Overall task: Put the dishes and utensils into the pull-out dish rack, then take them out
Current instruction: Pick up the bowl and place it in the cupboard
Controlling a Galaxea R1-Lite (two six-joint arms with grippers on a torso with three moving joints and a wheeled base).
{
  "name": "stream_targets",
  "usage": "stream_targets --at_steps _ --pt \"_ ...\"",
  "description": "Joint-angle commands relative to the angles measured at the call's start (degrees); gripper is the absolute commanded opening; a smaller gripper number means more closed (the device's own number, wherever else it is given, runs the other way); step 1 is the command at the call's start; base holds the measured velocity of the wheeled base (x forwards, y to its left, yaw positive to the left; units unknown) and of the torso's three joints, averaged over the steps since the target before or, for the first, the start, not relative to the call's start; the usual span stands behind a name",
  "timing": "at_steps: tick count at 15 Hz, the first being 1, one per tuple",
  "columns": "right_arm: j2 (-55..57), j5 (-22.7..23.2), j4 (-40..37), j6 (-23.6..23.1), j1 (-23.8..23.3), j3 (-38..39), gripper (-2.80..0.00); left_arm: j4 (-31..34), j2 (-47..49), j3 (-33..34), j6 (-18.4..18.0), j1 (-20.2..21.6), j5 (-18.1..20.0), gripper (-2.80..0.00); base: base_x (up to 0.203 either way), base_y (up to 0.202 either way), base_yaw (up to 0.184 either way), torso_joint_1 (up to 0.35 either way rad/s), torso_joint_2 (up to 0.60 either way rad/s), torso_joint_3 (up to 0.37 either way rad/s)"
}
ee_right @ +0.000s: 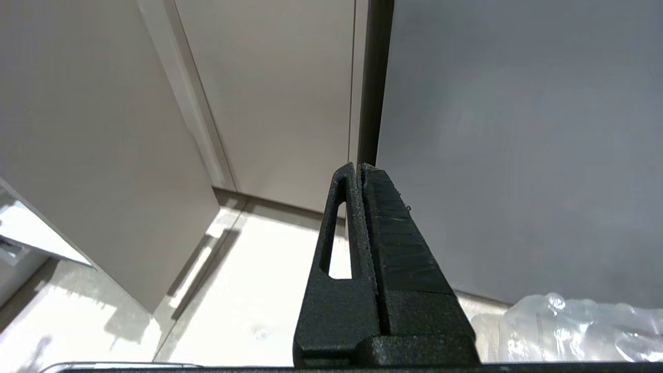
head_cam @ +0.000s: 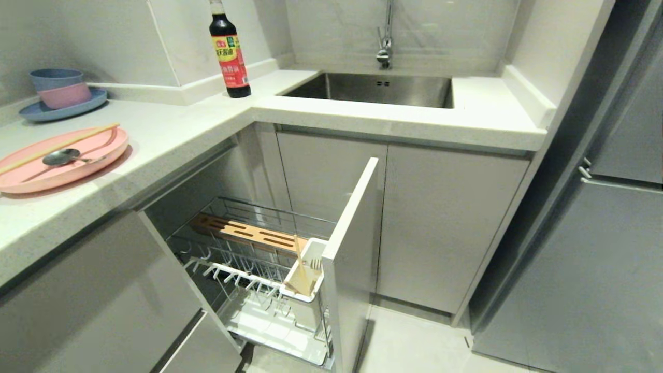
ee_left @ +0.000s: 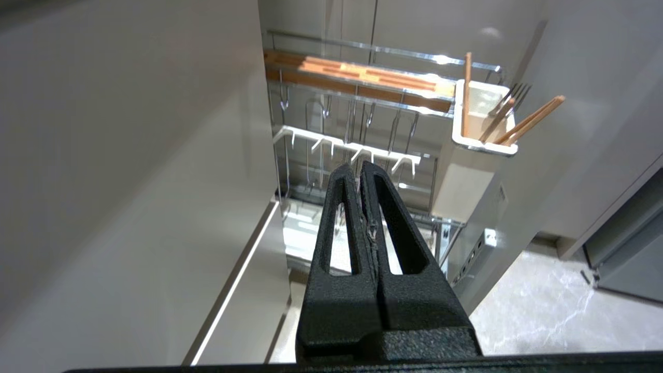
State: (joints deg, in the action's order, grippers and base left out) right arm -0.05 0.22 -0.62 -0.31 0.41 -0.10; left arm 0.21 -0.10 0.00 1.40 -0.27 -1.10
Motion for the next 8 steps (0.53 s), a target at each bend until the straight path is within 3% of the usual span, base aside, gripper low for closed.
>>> stream_targets --at_steps 1,8 --pt "-0.04 0.04 0.01 -0.04 0.02 0.01 -2.8 0.02 0.1 0.0 0.05 0.0 0.0 -2.8 0.0 0.0 0.0 0.002 0.0 -0.203" --pt "-0.04 0.04 0.01 -0.04 0.02 0.01 -2.8 -0.03 0.07 0.0 0.06 -0.08 0.02 -2.8 0.0 0.0 0.0 0.001 0.0 -0.198"
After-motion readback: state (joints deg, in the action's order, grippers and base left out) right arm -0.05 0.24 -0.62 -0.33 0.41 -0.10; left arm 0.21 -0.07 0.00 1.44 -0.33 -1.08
